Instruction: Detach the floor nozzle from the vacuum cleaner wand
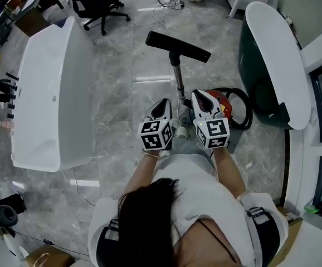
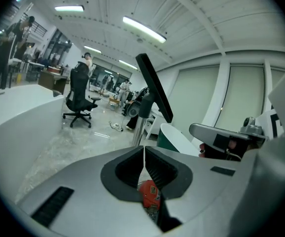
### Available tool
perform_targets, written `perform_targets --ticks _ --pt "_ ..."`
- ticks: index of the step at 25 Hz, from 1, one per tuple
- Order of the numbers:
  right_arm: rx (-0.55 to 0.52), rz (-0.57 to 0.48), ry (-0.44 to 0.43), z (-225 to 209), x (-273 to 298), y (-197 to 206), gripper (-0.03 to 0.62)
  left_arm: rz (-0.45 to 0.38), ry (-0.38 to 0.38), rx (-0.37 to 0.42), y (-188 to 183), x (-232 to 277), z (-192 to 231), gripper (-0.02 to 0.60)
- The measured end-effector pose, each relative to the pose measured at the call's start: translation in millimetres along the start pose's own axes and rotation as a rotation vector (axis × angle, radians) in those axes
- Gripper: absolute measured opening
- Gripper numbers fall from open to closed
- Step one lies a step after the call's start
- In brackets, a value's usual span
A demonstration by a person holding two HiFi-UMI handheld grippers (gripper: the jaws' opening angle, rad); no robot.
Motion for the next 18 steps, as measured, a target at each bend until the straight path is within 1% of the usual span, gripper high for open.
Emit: perform_targets --ticks 6,12,13,14,15,18 --pt "-0.017 -0.017 0.009 -12.5 16.5 -10.0 0.017 0.0 -0.025 -0.008 -4.7 15.8 8.3 0.011" --pt "0.014 -0.02 -0.027 -29.2 25.2 -20.2 0.025 0.001 -0.064 -0.014 -6.5 29.1 9.5 0.011" --pt "0.01 -0.019 -0.035 -31.2 27.2 -23.0 0.06 0.003 -0.067 -0.013 -7.3 30.9 10.1 0.011" --pt "0.005 -0.018 -0.045 -32.8 29.9 -25.4 0.119 0.005 -0.07 -0.014 -8.1 32.8 11.0 0.011" --pt "-0.001 -0.017 -0.051 -34.5 33.0 -27.5 0.141 0.007 -0.074 -0.015 -8.7 34.6 12.5 0.011" --pt "-0.027 -0.025 -0.045 -40.1 41.3 -32.2 0.156 0.015 -0.089 -0.021 -8.4 39.7 16.9 0.011"
Point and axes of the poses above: the fingertips, and each gripper's own axes: x forward along the fingers, z to its left, y out of its underside, the point moved 2 cm from there along -x, backward along the fingers, and after that the axes turned 9 degrees about -y, right-handed, at the moved point
